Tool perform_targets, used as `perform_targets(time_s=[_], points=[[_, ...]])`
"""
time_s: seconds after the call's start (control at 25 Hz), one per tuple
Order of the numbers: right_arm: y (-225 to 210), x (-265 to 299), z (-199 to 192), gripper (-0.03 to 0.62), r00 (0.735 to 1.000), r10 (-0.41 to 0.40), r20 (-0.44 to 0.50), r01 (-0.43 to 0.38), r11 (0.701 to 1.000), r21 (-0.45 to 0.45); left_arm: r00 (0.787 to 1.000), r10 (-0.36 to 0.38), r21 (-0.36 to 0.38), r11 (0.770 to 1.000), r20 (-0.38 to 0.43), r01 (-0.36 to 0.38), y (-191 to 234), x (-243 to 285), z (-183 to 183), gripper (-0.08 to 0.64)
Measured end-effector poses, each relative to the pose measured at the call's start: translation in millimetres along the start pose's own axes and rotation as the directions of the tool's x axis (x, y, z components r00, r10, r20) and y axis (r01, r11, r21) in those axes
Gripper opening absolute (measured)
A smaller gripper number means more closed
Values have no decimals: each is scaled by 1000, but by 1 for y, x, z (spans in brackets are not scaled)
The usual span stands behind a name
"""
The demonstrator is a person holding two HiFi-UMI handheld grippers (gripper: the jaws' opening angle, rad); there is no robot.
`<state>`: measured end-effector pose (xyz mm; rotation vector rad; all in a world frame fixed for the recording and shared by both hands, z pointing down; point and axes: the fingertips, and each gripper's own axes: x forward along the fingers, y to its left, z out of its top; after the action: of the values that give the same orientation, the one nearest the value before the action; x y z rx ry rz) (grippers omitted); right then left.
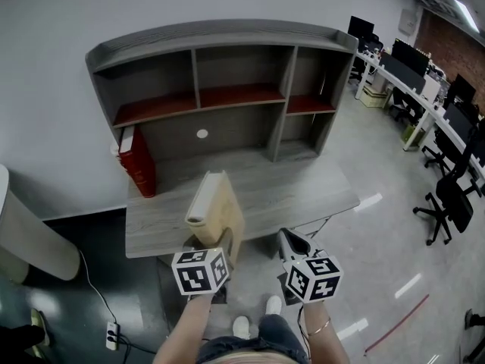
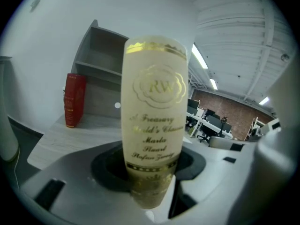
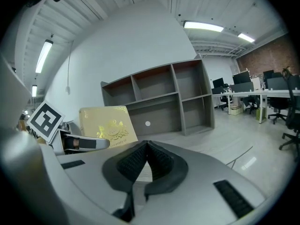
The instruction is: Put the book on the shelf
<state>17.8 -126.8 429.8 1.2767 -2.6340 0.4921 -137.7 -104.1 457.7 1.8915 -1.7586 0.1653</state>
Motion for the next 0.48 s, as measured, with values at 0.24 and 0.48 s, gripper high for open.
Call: perform_targets(time_s=[0.24, 0.48], points=[[-11, 23, 7, 9, 1000, 21, -14, -21, 1000, 8, 1000, 25, 4, 1000, 7, -25, 1, 29, 10, 222], [-24, 56, 16, 9, 997, 69, -39, -69, 997, -17, 997, 79, 0, 997, 14, -79, 5, 68, 26, 222]])
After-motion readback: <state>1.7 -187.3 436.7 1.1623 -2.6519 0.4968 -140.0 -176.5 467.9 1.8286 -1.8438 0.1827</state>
